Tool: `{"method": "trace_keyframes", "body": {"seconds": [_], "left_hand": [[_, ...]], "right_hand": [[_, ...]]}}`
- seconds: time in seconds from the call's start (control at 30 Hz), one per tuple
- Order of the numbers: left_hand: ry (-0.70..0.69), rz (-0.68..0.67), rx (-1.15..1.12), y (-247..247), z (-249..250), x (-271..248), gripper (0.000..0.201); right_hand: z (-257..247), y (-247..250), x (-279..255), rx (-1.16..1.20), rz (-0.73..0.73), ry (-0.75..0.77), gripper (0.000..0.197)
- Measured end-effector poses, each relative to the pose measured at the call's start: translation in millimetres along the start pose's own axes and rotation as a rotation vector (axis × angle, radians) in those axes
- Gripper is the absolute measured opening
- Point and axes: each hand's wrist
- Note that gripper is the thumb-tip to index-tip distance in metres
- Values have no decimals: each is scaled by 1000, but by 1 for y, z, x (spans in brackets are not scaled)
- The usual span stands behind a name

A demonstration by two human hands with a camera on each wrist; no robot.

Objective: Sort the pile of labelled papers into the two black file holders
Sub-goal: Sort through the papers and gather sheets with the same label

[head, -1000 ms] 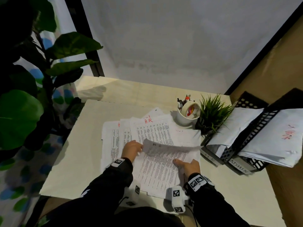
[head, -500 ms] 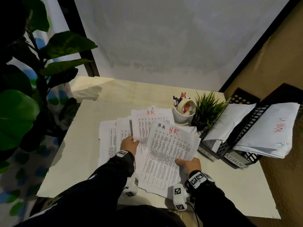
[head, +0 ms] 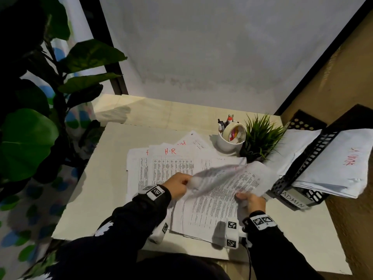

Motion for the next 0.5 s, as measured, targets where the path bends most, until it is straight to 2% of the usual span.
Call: {"method": "trace_keyframes", "body": {"seconds": [0.03,0.1,0.13,0.17,0.2,0.27,0.33,0.37,0.43,0.5], "left_hand": [[20,74,-8,2,-4,3,41],[157,342,17,11,-19,12,34],[294,484,74,17,-26,14,29],[445,579,159,22,-34,13,32],[569,622,236,27,-41,13,45],[678,639,221,33,-52,10,70],[664,654,94,36,-59,13,82],[642,635,51,37,-62,14,81],[618,566,66,43,-66,12,66],[582,534,150,47,-70,9,50]], "right_hand": [[1,1,0,36,-7,-4,49],[1,6,-2,49,-37,0,60],[1,7,-6,2,-70,2,56],[2,7,-8,-66,-97,14,44],[5,7,-10,-133,-122,40,31],[12,7,-10,-185,-135,10,27],[15,9,-6,-229,-158,-35,20],[16,10,-3,-292,-155,-43,20],[21,11,5,-403,-156,-31,18],[26,9,15,-426,-165,5,37]]}}
Point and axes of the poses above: each hand's wrist, its own x-axis towards the middle knuckle, its own y-axis out of the back of the hand, z = x × y, and after that the axes turned 2 degrees about -x, right-handed
